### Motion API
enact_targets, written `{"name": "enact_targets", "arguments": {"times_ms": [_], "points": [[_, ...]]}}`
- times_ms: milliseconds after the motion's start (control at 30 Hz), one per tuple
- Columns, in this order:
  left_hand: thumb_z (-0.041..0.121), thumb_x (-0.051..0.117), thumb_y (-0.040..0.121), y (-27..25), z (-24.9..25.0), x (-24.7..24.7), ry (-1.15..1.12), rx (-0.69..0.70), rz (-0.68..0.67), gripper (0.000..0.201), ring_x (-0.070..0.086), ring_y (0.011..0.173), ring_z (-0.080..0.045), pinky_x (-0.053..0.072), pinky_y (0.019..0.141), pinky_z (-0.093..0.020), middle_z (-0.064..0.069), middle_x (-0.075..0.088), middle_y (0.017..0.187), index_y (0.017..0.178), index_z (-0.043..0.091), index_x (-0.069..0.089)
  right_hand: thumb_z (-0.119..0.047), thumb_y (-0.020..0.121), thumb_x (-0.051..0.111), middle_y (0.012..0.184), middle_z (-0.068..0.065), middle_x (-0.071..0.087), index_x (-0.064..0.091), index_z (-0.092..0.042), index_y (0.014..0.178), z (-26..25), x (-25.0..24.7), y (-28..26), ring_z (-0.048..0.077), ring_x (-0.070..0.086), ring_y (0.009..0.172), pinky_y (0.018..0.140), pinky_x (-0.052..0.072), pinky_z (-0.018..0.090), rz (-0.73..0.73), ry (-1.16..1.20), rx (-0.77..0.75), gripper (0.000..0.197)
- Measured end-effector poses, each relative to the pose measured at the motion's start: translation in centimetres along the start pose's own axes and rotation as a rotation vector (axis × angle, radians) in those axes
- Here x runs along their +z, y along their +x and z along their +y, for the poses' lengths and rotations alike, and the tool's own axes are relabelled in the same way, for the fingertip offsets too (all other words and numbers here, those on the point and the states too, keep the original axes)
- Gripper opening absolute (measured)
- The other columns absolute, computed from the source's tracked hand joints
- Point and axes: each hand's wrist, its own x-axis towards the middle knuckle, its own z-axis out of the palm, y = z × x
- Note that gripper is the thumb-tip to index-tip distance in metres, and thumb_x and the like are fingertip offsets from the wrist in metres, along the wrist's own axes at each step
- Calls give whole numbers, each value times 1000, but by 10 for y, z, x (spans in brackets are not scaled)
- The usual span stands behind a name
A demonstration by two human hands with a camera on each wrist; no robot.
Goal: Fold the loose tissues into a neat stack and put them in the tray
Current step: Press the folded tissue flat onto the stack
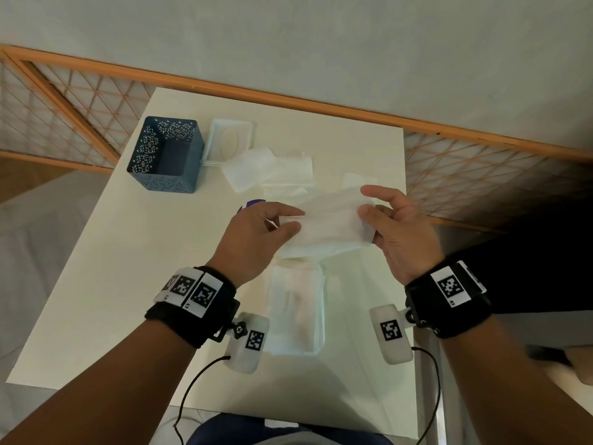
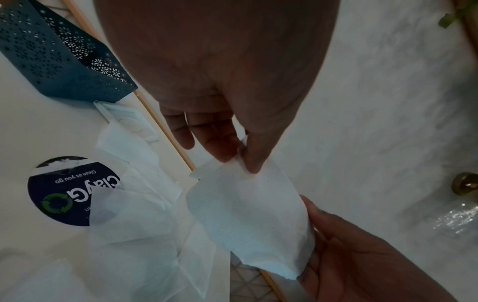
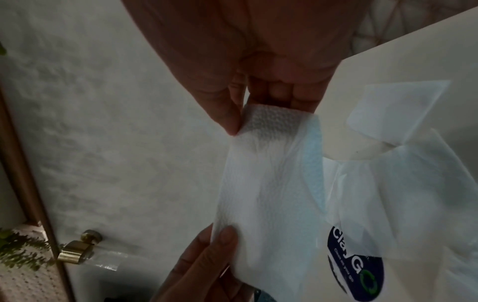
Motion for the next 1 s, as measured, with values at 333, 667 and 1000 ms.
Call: {"name": "enact_targets", "arguments": {"times_ms": [333, 667, 1000], "points": [[32, 75, 96, 1, 6, -5, 94, 47, -54, 12, 54, 125, 2, 38, 108, -20, 16, 58, 129, 99, 43, 73, -43, 93, 73, 136, -8, 61, 69, -31, 125, 0, -15, -9, 4, 56, 127, 110, 48, 32, 120, -779, -360, 35], [12, 67, 100, -2, 25, -6, -1, 68, -230, 4, 63, 80, -14, 51, 76, -35, -8, 72, 94, 97, 13, 69, -30, 96, 74, 90, -16, 70, 73, -28, 94, 6, 16, -31, 8, 65, 82, 74, 48, 21, -171, -869, -428, 2], [20, 89, 82, -10, -5, -7, -425, -401, -230, 53, 75, 106, -25, 59, 99, -48, -17, 76, 118, 128, 8, 66, -15, 96, 74, 78, 11, 71, 67, -15, 91, 38, 24, -47, 21, 64, 63, 73, 55, 40, -42, -251, 83, 8]]}}
